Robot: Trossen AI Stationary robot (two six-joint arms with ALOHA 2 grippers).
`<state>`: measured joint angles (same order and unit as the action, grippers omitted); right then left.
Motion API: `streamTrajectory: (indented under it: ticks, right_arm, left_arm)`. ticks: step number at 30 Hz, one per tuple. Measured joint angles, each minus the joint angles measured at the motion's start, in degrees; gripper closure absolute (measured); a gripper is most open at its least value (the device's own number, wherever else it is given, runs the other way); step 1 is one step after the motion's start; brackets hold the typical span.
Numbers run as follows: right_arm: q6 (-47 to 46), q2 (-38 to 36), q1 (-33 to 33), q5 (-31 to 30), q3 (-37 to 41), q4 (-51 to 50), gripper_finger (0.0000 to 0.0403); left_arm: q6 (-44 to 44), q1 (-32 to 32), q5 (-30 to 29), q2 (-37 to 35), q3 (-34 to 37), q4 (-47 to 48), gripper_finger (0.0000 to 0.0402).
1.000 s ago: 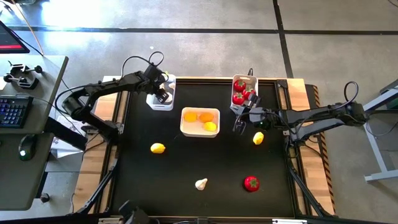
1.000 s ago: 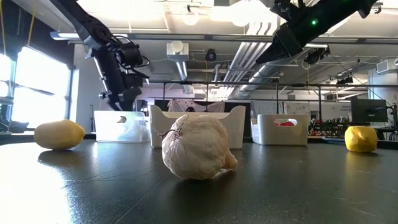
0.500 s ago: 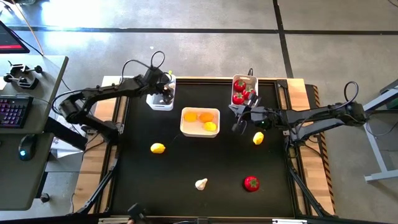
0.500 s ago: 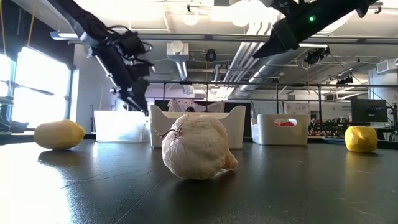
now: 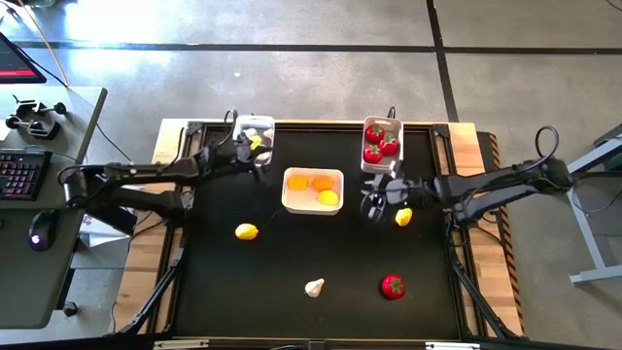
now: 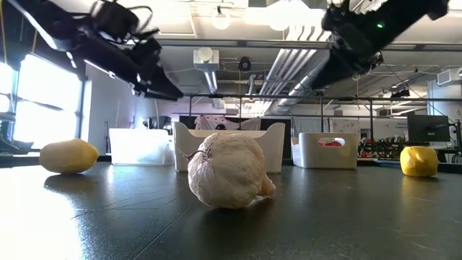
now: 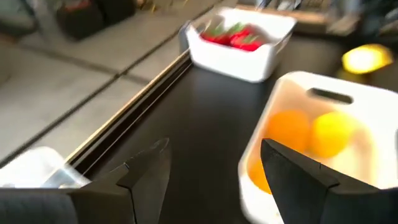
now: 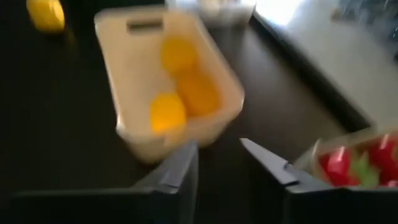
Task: Sort produce into baskets
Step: Put the yellow lemon into the white bin
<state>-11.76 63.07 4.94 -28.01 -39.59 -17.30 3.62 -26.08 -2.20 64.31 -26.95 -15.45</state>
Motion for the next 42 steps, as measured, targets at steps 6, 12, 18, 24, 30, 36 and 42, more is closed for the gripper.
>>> streamTrajectory:
  ticks: [6, 12, 18, 24, 30, 36, 42]
  right_arm:
    - [-23.54, 0.02, 4.76, 0.81, 0.00, -15.84, 0.0194]
    - [-51.80, 1.27, 6.22, 3.78, 0.00, -31.47, 0.0145]
    - [-66.65, 7.57, 6.37, 7.76, 0.00, -41.91, 0.0142]
    - [-71.37, 13.32, 6.37, 11.43, 0.00, -42.38, 0.0142]
    - [-73.47, 16.55, 6.24, 15.02, 0.00, -42.66, 0.0149]
    - [-71.30, 17.72, 6.22, 16.53, 0.00, -42.44, 0.0192]
    - [-62.90, 17.55, 6.22, 16.82, -2.26, -42.46, 0.0261]
  left_arm:
    - [-3.26, 5.47, -0.04, -4.50, 5.76, -7.48, 0.0169]
    - [-3.94, 9.35, -0.17, -5.27, 6.99, -9.44, 0.0169]
    - [-3.07, 10.46, -0.52, -5.27, 6.99, -10.70, 0.0169]
    - [-3.09, 10.46, -0.63, -5.24, 6.99, -10.76, 0.0169]
    - [-3.38, 10.44, -0.63, -5.24, 6.99, -10.59, 0.0169]
    - [-3.42, 10.44, -0.61, -5.24, 6.99, -10.50, 0.0169]
    - [-3.64, 10.44, -0.60, -5.24, 6.99, -10.20, 0.0169]
